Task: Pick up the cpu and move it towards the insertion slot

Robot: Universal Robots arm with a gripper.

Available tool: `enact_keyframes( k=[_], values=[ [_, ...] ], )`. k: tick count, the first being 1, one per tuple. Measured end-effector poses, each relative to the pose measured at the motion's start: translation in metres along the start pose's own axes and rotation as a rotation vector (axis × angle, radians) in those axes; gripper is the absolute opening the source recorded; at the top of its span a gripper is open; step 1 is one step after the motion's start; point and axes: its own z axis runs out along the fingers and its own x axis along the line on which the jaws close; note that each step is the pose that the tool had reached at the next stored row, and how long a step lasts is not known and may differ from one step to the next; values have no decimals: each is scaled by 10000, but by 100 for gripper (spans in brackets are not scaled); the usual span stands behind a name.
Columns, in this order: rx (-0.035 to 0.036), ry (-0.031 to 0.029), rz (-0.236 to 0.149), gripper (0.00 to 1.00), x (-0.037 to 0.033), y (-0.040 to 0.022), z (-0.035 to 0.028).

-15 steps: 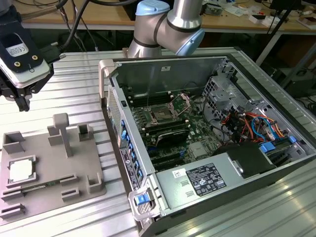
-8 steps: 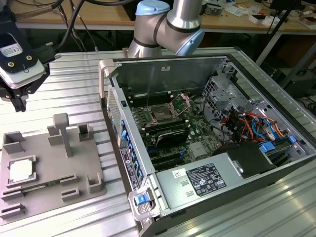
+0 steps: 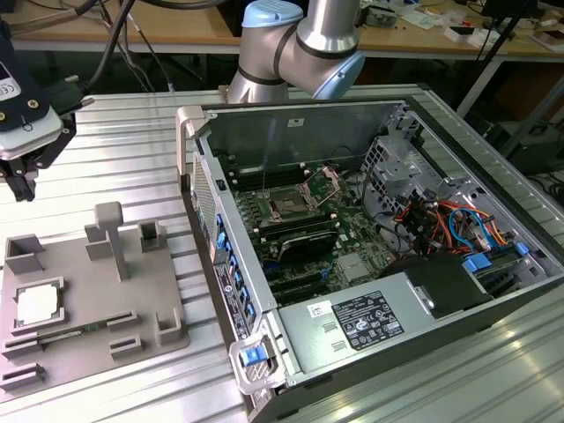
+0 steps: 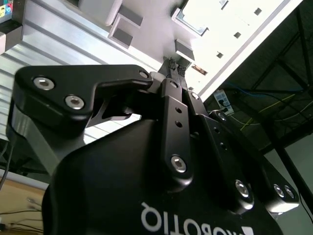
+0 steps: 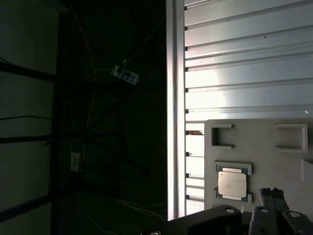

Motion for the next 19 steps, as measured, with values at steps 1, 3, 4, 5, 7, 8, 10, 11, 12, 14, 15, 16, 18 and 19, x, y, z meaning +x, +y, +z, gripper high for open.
enact_keyframes(
  k=[1,3,4,5,7,8,10,11,12,14,15,16,18,19],
  values=[
    [0,-2,0,11,15,0,1],
    [0,-3,0,11,44,1,1],
    [0,-3,-1,11,56,1,1],
    [-1,-2,-1,11,78,1,0],
    [-1,-2,-1,11,117,1,1],
    [-1,-3,-1,11,130,1,1],
    [-1,-3,-1,11,154,-11,1],
    [-1,-3,-1,11,162,-19,1],
    [-1,-3,-1,11,171,-29,0],
    [-1,-3,-1,11,191,-54,0],
    [-1,-2,-1,11,197,-64,-1],
    [-1,-3,0,11,203,-71,-1],
    [0,-2,-1,11,214,-85,-2],
    [-1,-3,1,11,220,-89,-2]
  ],
)
